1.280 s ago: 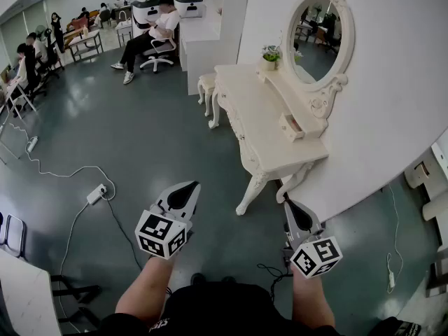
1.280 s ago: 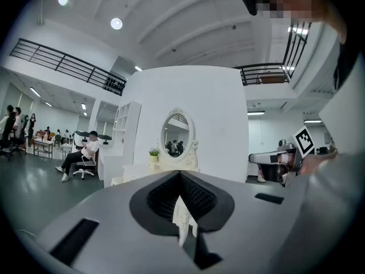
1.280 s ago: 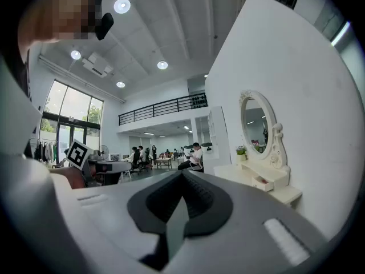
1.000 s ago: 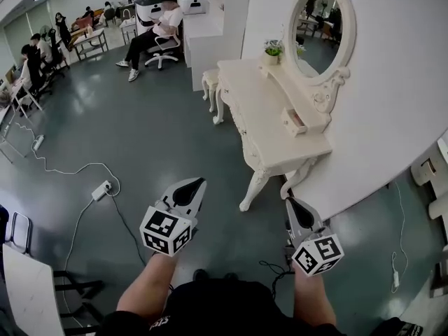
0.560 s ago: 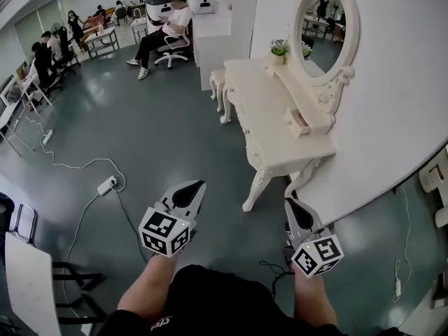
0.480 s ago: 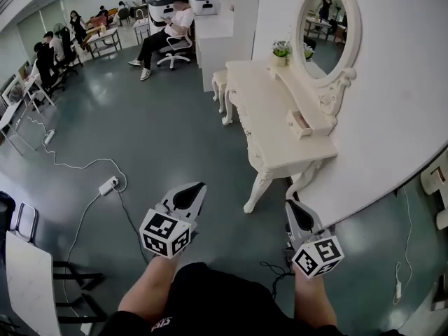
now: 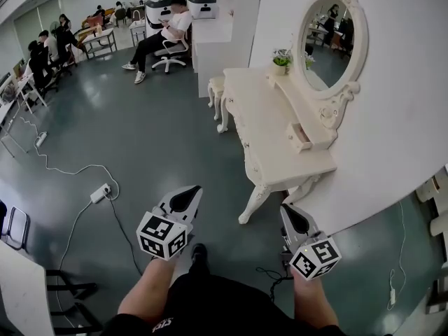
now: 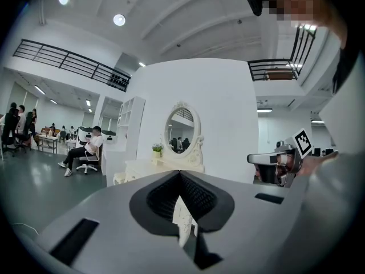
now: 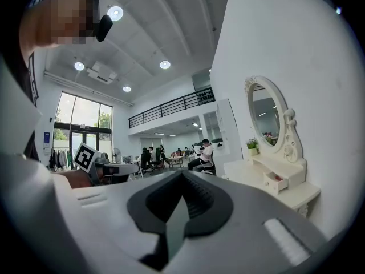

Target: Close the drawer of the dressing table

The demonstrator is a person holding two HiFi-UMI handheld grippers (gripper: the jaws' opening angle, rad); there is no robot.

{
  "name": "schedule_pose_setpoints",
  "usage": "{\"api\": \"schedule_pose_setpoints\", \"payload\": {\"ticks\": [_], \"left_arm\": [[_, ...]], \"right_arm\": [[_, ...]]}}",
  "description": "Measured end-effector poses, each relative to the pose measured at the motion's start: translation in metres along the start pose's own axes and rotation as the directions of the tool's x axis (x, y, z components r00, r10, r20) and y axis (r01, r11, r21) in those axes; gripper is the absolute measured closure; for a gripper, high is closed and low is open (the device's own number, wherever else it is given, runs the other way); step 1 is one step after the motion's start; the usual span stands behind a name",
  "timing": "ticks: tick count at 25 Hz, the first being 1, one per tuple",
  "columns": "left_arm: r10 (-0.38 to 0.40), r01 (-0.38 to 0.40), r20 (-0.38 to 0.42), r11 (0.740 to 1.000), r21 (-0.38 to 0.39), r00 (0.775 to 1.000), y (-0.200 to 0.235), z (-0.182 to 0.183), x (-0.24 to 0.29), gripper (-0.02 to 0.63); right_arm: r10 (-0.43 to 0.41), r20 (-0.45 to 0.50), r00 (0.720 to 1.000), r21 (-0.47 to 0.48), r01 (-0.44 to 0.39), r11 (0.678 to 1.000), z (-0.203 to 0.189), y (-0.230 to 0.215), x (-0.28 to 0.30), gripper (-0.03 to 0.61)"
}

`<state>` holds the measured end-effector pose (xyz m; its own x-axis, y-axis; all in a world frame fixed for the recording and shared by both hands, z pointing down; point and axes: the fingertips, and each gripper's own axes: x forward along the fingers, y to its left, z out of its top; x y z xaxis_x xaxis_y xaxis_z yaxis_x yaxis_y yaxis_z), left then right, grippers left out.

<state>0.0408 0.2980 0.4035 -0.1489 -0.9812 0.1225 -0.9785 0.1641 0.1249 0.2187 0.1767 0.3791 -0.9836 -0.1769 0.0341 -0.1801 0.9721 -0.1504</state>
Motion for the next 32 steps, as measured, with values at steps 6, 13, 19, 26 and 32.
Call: {"api": "schedule_pose_setpoints", "payload": {"ticks": [6, 13, 19, 26, 32], "left_arm": [[-0.05, 0.05, 0.011, 0.999, 0.001, 0.999, 0.05, 0.02, 0.038, 0.609], [-0.089, 0.089, 0.014, 0.996, -0.012, 0.996, 0.12, 0.033, 0.071, 0.609], [-0.117, 0.117, 0.004, 0.993, -0.017, 0.993, 0.165, 0.033, 0.081, 0.609], [-0.153, 0.152, -0.024, 0.987, -0.044, 0.988, 0.183, 0.022, 0.094, 0.609], [-0.15, 0.148, -0.044, 0.988, -0.04, 0.988, 0.197, 0.021, 0.11, 0.609]], "right_arm": [[-0.036, -0.022, 0.999, -0.003, 0.036, 0.999, 0.008, -0.014, 0.061, 0.569], [-0.044, -0.053, 0.998, -0.009, 0.043, 0.999, 0.009, -0.012, 0.148, 0.569], [-0.045, -0.065, 0.997, -0.018, 0.044, 0.999, 0.009, 0.003, 0.206, 0.569], [-0.07, -0.086, 0.994, -0.018, 0.069, 0.997, 0.004, -0.002, 0.233, 0.569], [-0.102, -0.079, 0.992, -0.003, 0.103, 0.995, 0.002, -0.025, 0.25, 0.569]]}}
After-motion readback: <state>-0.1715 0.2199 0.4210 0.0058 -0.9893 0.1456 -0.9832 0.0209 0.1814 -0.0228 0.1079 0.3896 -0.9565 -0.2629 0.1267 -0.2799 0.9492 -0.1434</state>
